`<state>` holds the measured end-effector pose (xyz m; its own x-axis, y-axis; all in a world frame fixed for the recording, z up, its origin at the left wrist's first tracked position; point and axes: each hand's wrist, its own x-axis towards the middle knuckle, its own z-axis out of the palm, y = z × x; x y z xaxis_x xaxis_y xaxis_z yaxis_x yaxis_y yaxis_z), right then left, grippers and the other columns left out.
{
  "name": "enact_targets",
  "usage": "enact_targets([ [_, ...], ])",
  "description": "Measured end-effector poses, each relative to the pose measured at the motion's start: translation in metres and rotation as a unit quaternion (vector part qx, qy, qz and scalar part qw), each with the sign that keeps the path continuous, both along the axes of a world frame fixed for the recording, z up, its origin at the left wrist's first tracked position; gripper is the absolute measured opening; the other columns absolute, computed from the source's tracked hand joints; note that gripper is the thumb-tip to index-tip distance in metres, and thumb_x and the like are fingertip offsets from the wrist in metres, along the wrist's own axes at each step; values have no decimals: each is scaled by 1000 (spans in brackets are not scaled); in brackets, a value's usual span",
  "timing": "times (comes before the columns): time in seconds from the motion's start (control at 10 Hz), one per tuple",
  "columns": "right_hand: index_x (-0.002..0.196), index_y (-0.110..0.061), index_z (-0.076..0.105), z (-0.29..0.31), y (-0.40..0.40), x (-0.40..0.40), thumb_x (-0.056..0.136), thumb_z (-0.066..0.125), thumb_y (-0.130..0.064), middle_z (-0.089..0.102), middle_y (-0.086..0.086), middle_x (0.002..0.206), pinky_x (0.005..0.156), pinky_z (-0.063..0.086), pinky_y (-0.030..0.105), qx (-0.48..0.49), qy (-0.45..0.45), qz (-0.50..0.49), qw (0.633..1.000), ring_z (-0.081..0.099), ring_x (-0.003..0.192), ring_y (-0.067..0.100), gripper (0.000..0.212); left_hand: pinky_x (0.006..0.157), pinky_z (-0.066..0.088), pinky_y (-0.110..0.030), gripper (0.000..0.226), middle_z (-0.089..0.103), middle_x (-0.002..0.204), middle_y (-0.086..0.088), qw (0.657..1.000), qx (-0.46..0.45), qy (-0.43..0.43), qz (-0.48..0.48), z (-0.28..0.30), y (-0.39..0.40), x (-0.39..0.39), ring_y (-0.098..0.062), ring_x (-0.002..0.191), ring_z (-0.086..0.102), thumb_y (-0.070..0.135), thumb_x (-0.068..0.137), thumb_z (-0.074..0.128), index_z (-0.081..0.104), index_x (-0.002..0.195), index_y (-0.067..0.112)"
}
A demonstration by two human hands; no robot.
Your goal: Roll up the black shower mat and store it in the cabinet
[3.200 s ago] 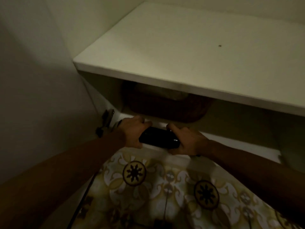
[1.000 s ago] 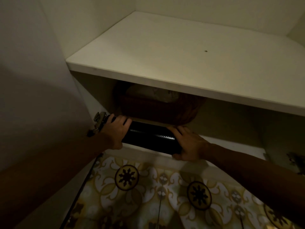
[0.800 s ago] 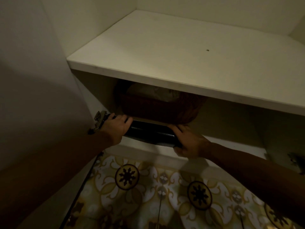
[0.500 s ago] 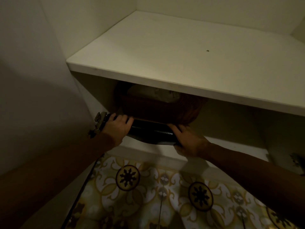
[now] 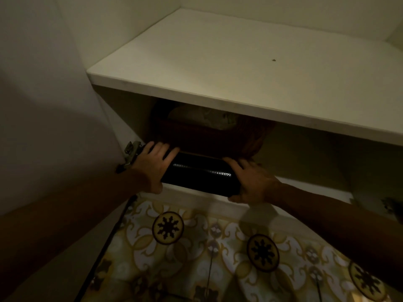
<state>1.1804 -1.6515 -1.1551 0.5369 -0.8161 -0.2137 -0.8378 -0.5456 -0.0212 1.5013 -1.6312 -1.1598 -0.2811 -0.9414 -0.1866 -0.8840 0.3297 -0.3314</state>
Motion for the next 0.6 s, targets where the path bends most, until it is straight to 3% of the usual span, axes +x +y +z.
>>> enact_targets([
  [0.4, 152, -39, -9, -3, -4, -3, 66, 76, -73, 31, 16, 153, 109, 38, 57, 24, 5, -17, 1000, 37, 136, 41, 125, 124, 10, -45, 129, 18, 156, -16, 999, -8, 35, -27, -7, -5, -7, -33, 145, 18, 55, 62, 69, -10, 156, 16],
  [0.5, 152, -40, -7, -1, 8, -1, 66, 74, -76, 31, 16, 152, 109, 37, 59, 23, -27, -31, 999, 35, 136, 43, 124, 124, 7, -50, 135, 8, 163, -14, 994, -3, 104, -19, -8, 14, -2, -37, 150, 9, 56, 63, 75, -14, 157, 21],
  [0.6, 156, -40, -6, -3, 30, -7, 70, 71, -76, 13, 13, 162, 112, 32, 64, 2, -61, -80, 995, 18, 147, 44, 121, 120, 17, -60, 131, 6, 168, -8, 980, -42, 191, -42, -7, 38, -6, -40, 152, 5, 61, 58, 78, 5, 160, 23],
])
